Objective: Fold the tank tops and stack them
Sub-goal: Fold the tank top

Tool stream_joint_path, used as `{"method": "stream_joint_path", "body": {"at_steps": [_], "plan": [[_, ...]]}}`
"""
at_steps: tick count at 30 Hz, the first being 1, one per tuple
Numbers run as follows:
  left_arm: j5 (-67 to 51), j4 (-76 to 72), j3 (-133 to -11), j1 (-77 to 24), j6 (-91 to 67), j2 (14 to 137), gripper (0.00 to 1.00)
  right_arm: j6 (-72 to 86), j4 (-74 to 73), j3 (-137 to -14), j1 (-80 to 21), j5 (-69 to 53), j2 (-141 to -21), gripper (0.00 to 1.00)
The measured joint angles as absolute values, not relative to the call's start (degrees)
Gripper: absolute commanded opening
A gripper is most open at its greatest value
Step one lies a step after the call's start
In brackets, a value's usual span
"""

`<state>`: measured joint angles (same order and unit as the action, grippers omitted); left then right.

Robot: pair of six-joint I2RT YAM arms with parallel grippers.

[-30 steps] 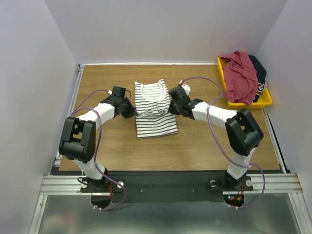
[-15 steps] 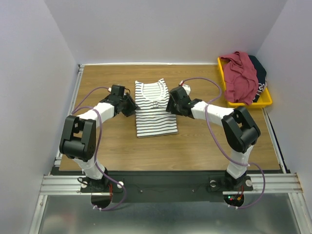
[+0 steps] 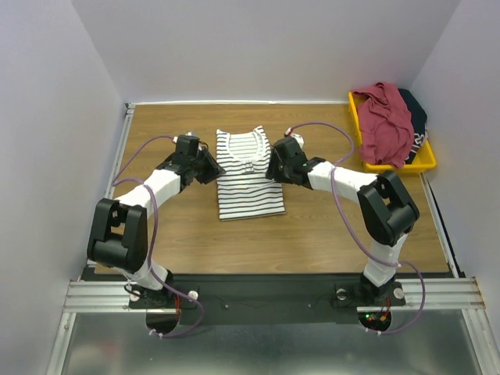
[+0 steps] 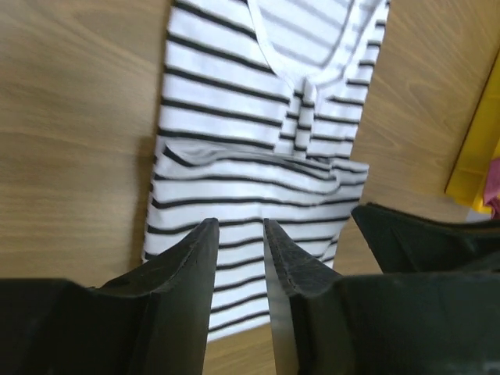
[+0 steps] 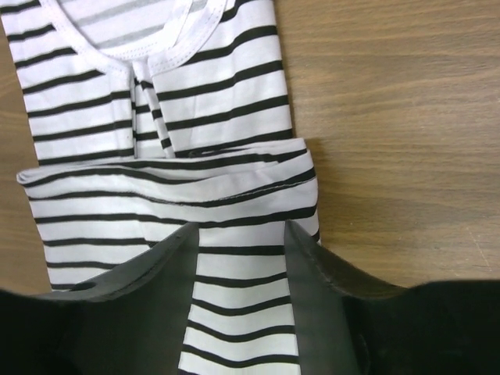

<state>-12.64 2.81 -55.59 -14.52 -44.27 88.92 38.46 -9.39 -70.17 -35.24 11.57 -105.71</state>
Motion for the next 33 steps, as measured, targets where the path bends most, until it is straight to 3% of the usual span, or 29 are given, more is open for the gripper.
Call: {"method": "stream_joint_path", "body": {"at_steps": [3, 10, 16, 21, 27, 33], "plan": [[-12.69, 2.7, -52.77, -18.39, -45.28, 87.15, 0.21, 37.93, -9.39, -70.17, -35.97, 11.16, -105.71, 0.3], [-13.06, 0.51, -47.22, -27.4, -49.47, 86.83, 0.16, 36.82, -9.47, -71.11, -36.45, 11.16, -107.55, 0.3], [-12.97, -1.98, -41.89, -27.64, -52.05, 87.35, 0.15, 36.16, -9.41, -73.06, -35.53, 11.49, -112.77, 0.3], [-13.13, -4.38, -38.89, -27.62, -53.49, 88.86, 0.15, 36.16, -9.26, -73.41, -33.34, 11.27, -112.9, 0.37], [-13.85, -6.98, -38.17, -27.53, -53.87, 89.19, 0.16, 35.77, -9.65, -73.08, -32.62, 11.0, -111.79, 0.52], [-13.23, -3.88, -39.05, -27.53, -52.07, 86.98, 0.19, 35.29, -11.29, -70.87, -32.62, 10.55, -103.39, 0.52]]}}
